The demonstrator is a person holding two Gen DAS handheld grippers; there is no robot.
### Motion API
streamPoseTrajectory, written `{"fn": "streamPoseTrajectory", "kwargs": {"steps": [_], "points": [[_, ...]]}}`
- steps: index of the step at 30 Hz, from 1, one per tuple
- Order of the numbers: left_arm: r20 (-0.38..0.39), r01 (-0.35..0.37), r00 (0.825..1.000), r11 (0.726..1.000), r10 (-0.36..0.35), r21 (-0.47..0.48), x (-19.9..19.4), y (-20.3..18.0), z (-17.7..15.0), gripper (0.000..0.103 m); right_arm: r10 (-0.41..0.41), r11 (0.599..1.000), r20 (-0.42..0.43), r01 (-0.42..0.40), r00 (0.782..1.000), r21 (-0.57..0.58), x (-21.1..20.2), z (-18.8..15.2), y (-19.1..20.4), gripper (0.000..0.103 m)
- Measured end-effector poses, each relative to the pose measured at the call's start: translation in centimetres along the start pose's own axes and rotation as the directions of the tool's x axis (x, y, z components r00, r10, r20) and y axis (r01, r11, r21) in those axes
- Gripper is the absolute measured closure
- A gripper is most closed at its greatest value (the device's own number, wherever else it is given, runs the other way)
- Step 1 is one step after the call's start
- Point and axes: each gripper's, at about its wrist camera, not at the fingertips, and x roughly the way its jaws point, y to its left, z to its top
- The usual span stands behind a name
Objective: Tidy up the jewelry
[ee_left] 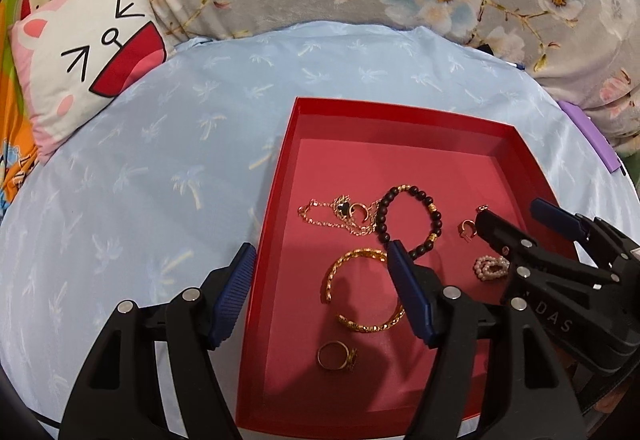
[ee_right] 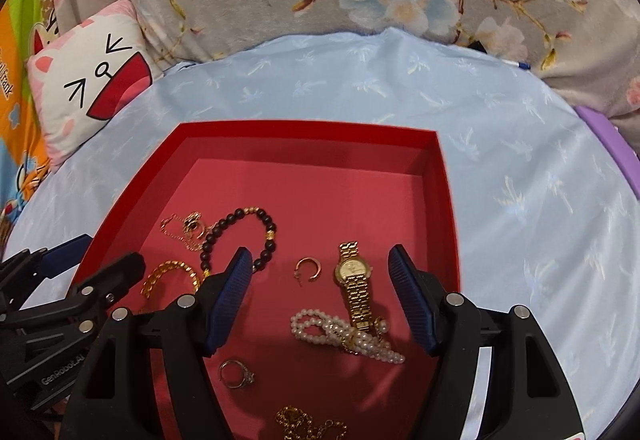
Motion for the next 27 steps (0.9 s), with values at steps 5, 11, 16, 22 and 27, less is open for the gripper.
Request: {"fn": "streamPoseTrajectory", "kwargs": {"steps": [5,11,16,22,27], "points": [[-0.011,0.003,1.000,1.000,-0.003,0.019,-1.2,-0.6,-1.5,0.038,0.018,1.000,-0.010,-0.018,1.000,0.019,-1.7,-2.4,-0.2,0.035],[0.003,-0.019,1.000,0.998,0.018,0.052,-3.5,-1.4,-3.2,0.038,0.049,0.999,-0.006,-0.049,0.999,-0.007,-3.7,-4.6,-0.3,0.035],[0.038,-0.072,0.997,0.995,0.069,0.068,-5.5,-1.9,-3.9,0.038,0.016,0.998,0.092,-0.022,0.996,0.058,-7.6,-5.6,-1.3,0.029],[0.061,-0.064,0.996,0.996,0.060,0.069,-7.1,-2.0,-4.3,0.037,0.003,0.997,0.084,-0.009,0.996,0.076,-10.8,-7.7,-1.6,0.027],[0.064,-0.069,0.996,0.993,0.063,0.091,-7.5,-2.1,-5.4,0.029,-0.006,0.996,0.054,0.001,0.999,0.089,-11.5,-9.6,-1.7,0.027]]}}
